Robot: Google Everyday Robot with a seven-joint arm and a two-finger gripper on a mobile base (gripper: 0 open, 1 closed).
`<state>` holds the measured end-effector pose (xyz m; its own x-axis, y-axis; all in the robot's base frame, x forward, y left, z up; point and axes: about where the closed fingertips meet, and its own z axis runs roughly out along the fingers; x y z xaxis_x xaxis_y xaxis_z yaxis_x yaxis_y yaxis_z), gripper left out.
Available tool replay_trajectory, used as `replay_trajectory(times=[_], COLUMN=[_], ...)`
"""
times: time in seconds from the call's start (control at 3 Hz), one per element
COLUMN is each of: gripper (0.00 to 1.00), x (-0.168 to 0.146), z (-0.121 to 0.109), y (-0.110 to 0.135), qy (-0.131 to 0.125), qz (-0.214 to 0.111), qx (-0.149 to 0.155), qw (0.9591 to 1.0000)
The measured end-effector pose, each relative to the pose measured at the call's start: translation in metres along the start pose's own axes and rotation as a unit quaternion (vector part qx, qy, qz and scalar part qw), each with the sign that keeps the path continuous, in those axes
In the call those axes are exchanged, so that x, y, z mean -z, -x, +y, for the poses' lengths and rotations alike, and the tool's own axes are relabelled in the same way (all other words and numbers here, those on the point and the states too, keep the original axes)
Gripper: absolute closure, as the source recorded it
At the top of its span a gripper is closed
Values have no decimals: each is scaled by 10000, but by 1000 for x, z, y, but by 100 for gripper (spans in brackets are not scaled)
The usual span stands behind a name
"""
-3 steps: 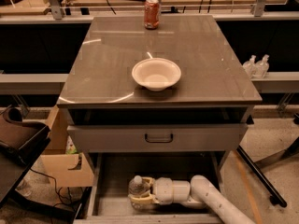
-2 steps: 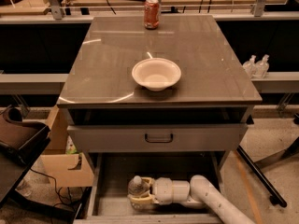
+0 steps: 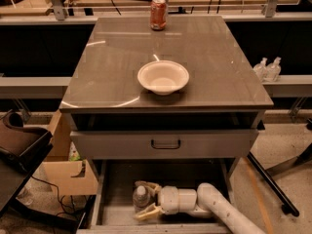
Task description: Place water bottle into middle drawer
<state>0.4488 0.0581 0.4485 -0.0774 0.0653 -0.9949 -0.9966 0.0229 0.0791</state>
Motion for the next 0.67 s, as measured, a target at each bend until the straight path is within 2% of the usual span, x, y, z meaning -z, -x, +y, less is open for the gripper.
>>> replay_trajectory(times=[0.33, 0.67], gripper=[0, 0], x=[-1, -1], z=[1, 1], y=[0, 0], qy=[12, 12], qz=[-4, -4], qx=[-2, -2], qw=[10000, 10000])
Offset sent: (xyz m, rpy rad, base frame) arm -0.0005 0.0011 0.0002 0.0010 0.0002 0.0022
